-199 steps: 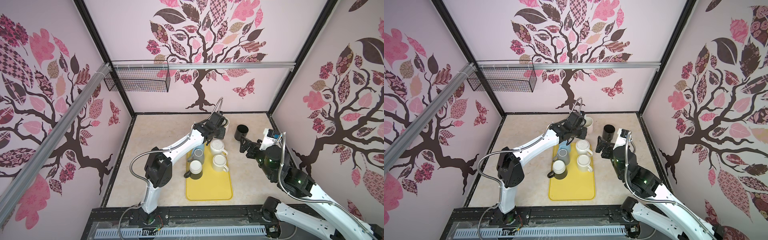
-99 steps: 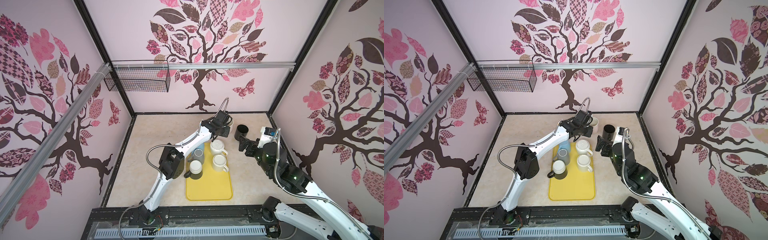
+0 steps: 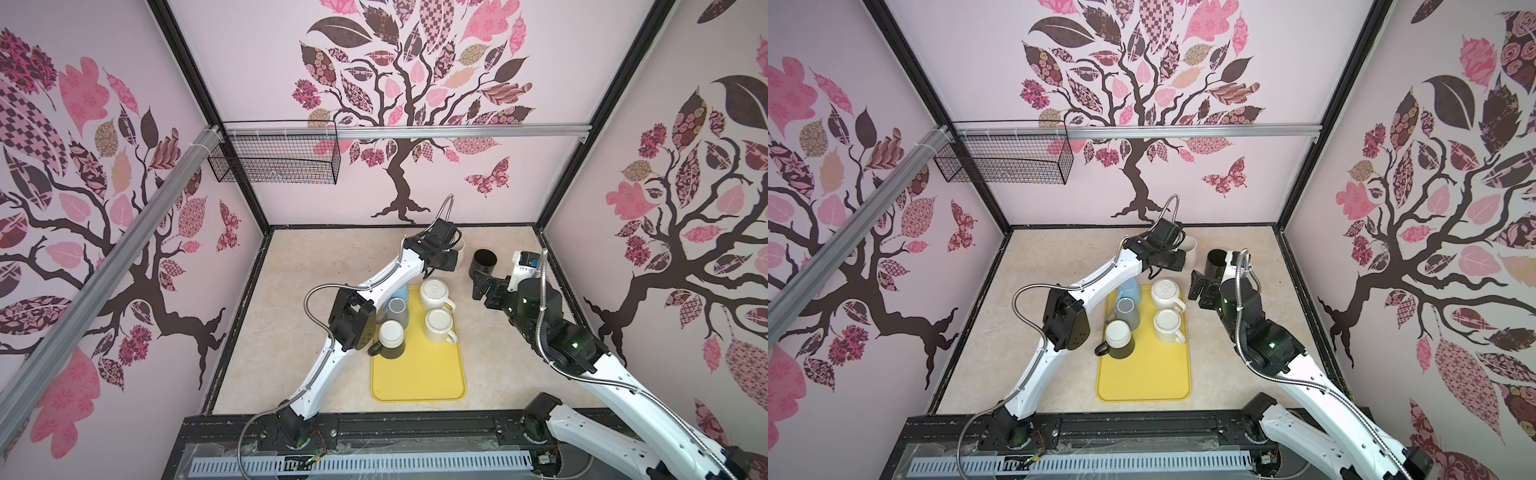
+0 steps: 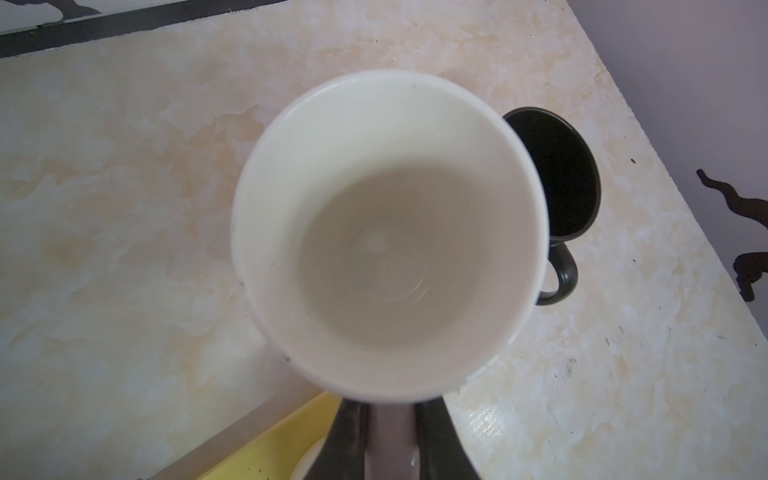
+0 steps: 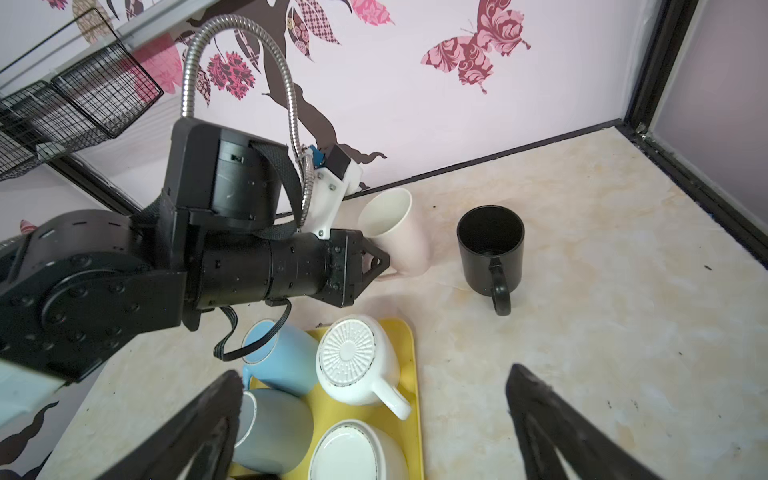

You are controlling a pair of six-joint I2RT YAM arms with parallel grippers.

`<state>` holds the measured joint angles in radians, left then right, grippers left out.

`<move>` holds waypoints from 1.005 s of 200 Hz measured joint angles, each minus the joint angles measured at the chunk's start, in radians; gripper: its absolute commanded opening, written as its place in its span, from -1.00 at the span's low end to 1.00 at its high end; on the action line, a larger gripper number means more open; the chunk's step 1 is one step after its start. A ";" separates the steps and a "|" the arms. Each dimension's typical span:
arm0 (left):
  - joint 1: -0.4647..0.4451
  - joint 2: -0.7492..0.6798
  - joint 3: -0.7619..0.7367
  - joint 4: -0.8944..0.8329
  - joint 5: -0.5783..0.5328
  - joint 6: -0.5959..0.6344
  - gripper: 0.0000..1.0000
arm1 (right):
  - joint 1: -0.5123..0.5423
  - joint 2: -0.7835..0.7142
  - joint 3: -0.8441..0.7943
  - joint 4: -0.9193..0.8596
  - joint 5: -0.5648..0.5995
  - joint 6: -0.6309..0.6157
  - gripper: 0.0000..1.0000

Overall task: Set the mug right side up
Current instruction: 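Lower the pink mug onto the table beside the black mug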

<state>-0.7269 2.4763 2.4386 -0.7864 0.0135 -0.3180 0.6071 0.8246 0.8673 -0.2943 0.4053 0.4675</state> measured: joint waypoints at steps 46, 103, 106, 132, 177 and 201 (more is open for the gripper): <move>0.006 0.037 0.049 -0.064 -0.009 0.040 -1.00 | -0.006 0.017 -0.005 0.034 -0.044 0.001 1.00; -0.002 0.044 0.049 -0.104 -0.012 0.127 -1.00 | -0.026 0.035 -0.018 0.060 -0.088 0.003 1.00; -0.003 0.044 0.049 -0.104 -0.012 0.131 -1.00 | -0.027 0.035 -0.018 0.060 -0.089 0.003 1.00; -0.012 0.059 0.060 -0.108 -0.011 0.162 -1.00 | -0.031 0.034 -0.023 0.071 -0.097 0.003 0.99; -0.019 0.104 0.073 -0.098 -0.015 0.190 -1.00 | -0.049 0.034 -0.045 0.085 -0.118 0.006 1.00; -0.019 0.105 0.073 -0.091 -0.023 0.196 -1.00 | -0.058 0.034 -0.058 0.097 -0.132 0.008 1.00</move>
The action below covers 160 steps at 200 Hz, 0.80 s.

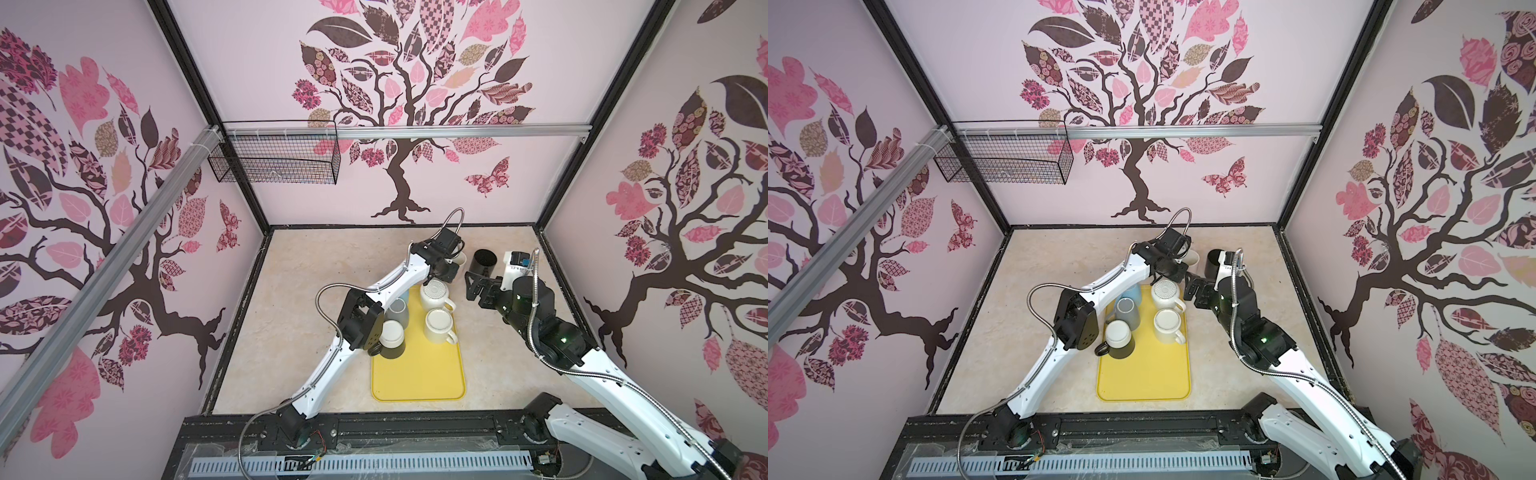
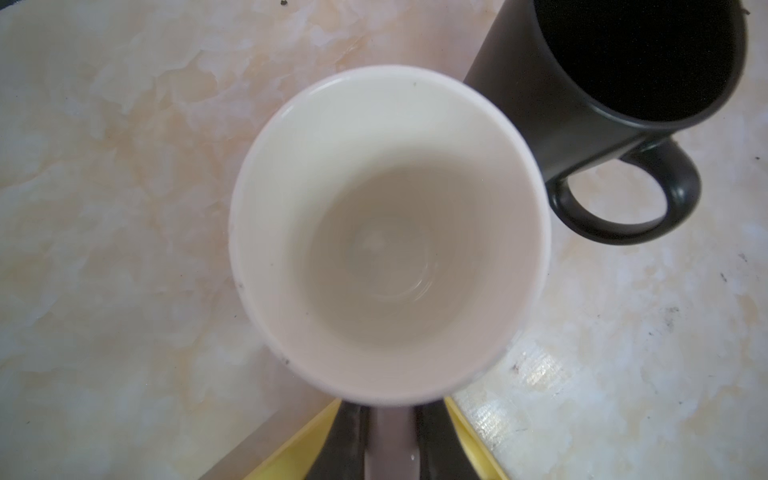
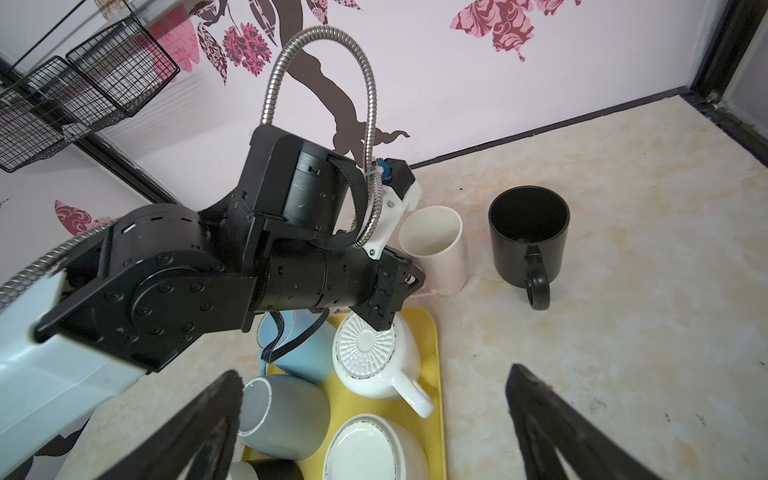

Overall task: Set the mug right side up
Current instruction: 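Lower the pink mug onto the table beside the black mug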

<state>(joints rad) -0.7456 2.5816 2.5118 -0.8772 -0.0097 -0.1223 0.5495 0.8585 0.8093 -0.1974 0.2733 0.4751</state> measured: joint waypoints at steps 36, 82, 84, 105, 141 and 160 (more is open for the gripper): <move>0.001 0.010 0.009 0.011 -0.004 0.015 -1.00 | -0.008 0.002 -0.006 0.003 -0.017 0.004 1.00; 0.004 0.019 0.016 0.030 0.039 0.034 -0.76 | -0.012 0.006 -0.007 0.016 -0.036 0.008 1.00; 0.004 0.019 0.016 0.031 0.040 0.035 -0.75 | -0.013 0.006 -0.007 0.016 -0.036 0.007 1.00; 0.006 0.019 0.016 0.035 0.061 0.043 -0.45 | -0.016 0.006 -0.011 0.023 -0.038 0.008 1.00; 0.006 0.019 0.014 0.087 0.085 0.046 0.03 | -0.016 0.006 -0.020 0.022 -0.043 0.011 1.00; 0.006 0.018 0.013 0.092 0.094 0.050 0.09 | -0.016 0.003 -0.020 0.023 -0.043 0.011 1.00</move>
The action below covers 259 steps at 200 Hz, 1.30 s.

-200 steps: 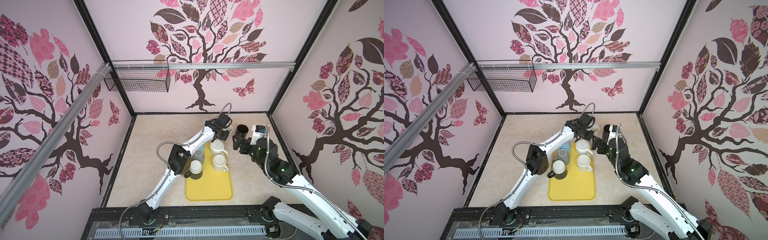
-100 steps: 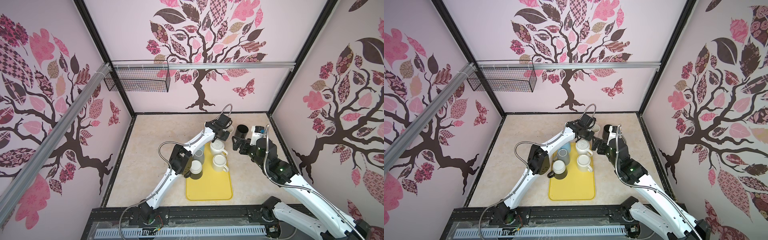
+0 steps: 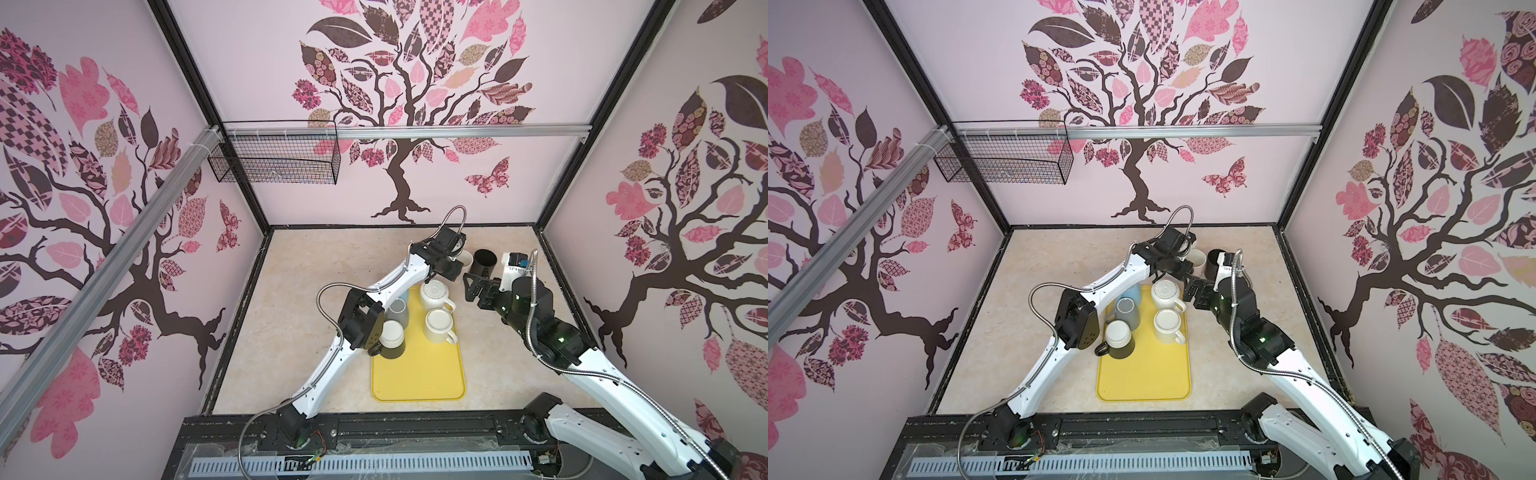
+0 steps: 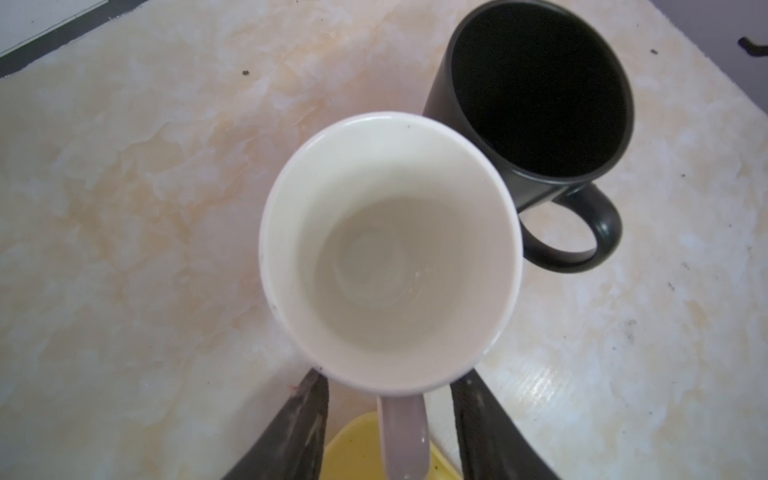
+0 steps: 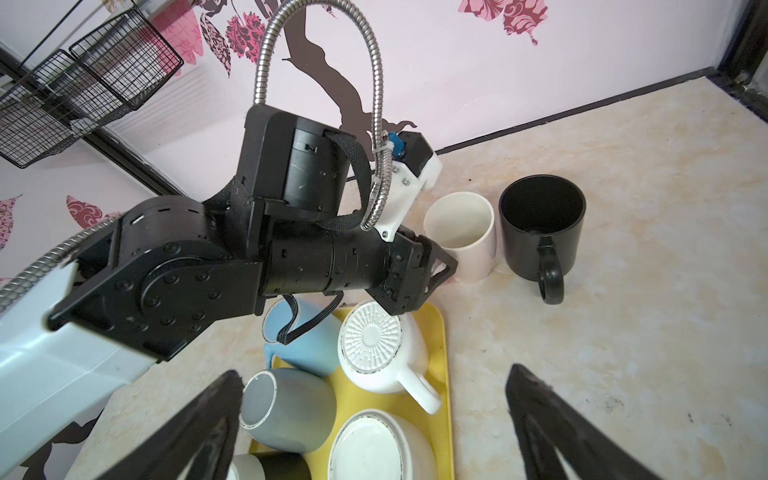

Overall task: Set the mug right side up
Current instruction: 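Lower the pink mug onto the table beside the black mug, then open and withdraw the left gripper while the right moves over the tray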

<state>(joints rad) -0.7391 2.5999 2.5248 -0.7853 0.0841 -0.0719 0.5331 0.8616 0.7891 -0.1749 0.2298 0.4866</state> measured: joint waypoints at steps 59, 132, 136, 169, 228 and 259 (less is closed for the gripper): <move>0.000 -0.016 -0.029 -0.006 0.024 0.002 0.15 | 0.000 -0.009 -0.003 0.002 -0.011 0.004 1.00; -0.007 -0.093 -0.122 -0.003 0.060 0.003 0.21 | 0.000 -0.016 -0.016 0.014 -0.026 0.006 1.00; -0.008 -0.097 -0.126 -0.003 0.060 0.003 0.22 | 0.000 -0.016 -0.016 0.016 -0.026 0.006 0.99; -0.008 -0.145 -0.183 0.008 0.060 -0.007 0.31 | 0.000 -0.024 -0.026 0.037 -0.034 0.003 1.00; -0.011 -0.451 -0.423 0.053 0.001 -0.011 0.35 | -0.001 -0.032 -0.021 0.033 -0.047 -0.019 1.00; -0.012 -0.791 -0.755 0.153 -0.063 -0.051 0.36 | -0.001 0.008 0.042 -0.021 -0.124 -0.012 1.00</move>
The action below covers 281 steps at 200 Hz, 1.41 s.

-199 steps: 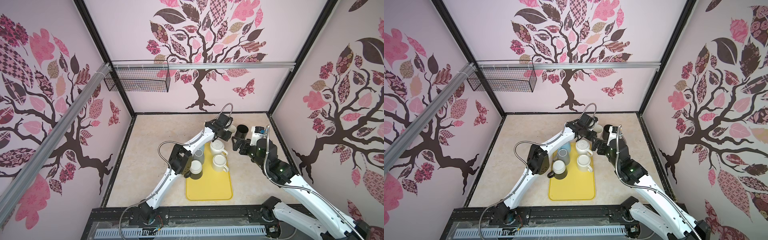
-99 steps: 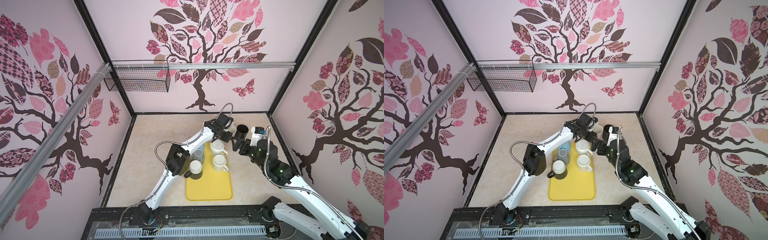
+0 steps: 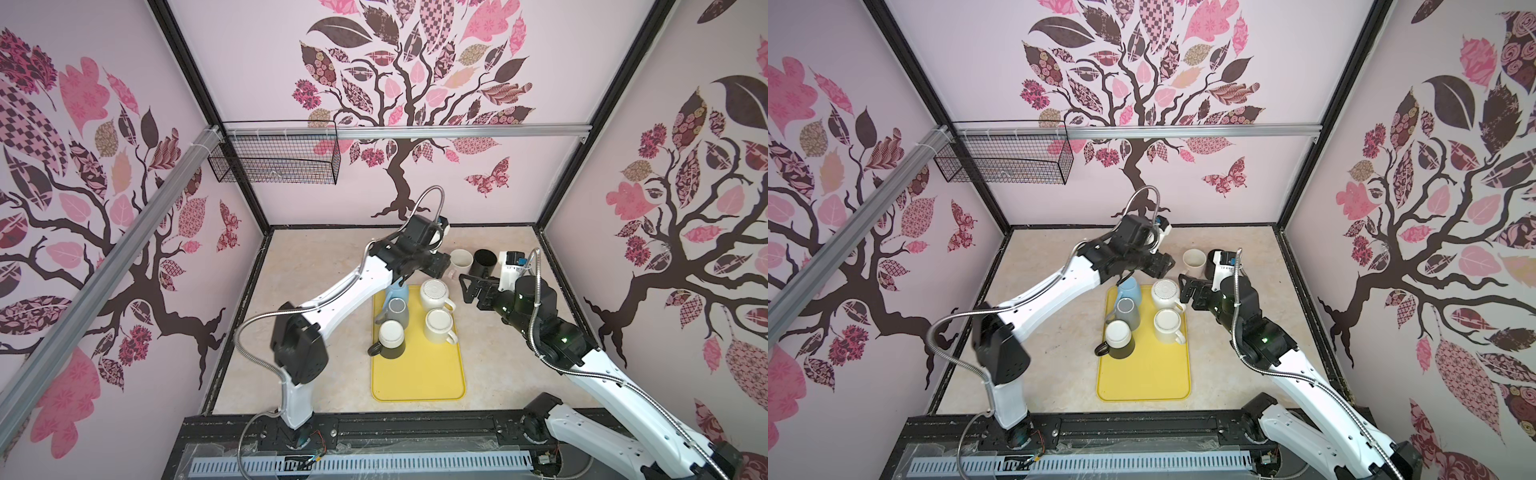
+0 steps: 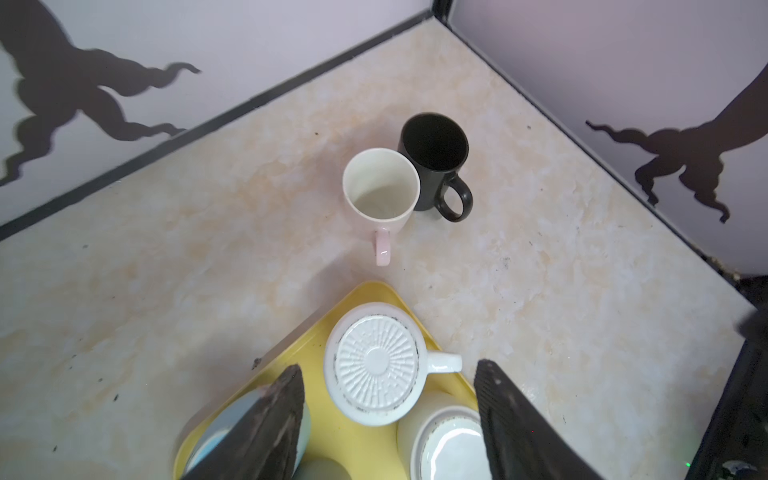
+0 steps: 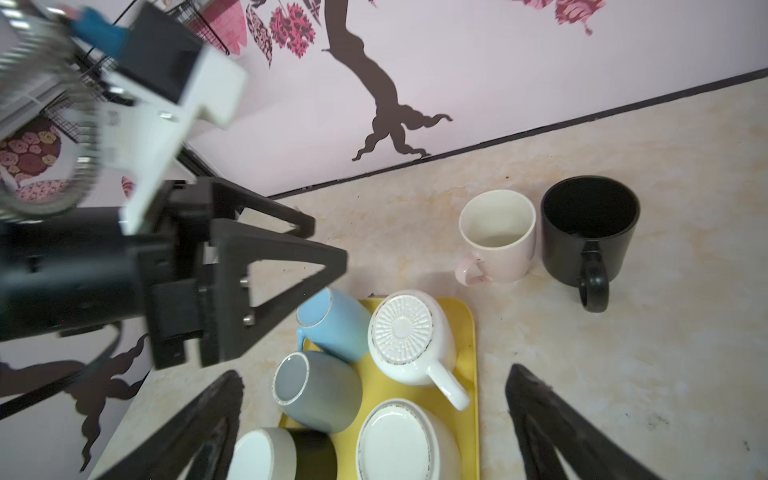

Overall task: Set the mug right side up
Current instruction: 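Open and withdraw the left gripper while the right moves over the tray, then lower the left gripper onto the upside-down dark mug nearest the robot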

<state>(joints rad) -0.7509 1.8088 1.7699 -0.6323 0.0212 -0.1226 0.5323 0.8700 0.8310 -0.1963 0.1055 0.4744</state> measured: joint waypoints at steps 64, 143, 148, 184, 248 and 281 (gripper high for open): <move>0.032 -0.601 -0.615 0.053 -0.084 -0.184 0.34 | 0.253 0.085 0.080 -0.158 -0.005 0.012 0.93; 0.115 -0.985 -0.909 -0.043 -0.062 -0.335 0.33 | 0.583 0.290 0.103 -0.176 0.234 0.253 0.93; 0.115 -0.981 -0.919 -0.046 -0.052 -0.341 0.31 | 0.583 0.299 0.103 -0.178 0.238 0.261 0.93; 0.115 -0.887 -0.948 -0.064 -0.006 -0.368 0.13 | 0.583 0.297 0.109 -0.196 0.272 0.280 0.94; 0.034 -0.786 -0.970 -0.058 -0.026 -0.398 0.11 | 0.583 0.187 0.109 -0.242 0.323 0.273 0.94; -0.003 -0.728 -1.001 -0.037 -0.036 -0.413 0.20 | 0.583 0.163 0.105 -0.242 0.330 0.263 0.95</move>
<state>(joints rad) -0.7544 1.0809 0.7692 -0.6689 -0.0147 -0.5358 1.1152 1.0328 0.9363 -0.4381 0.4351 0.7376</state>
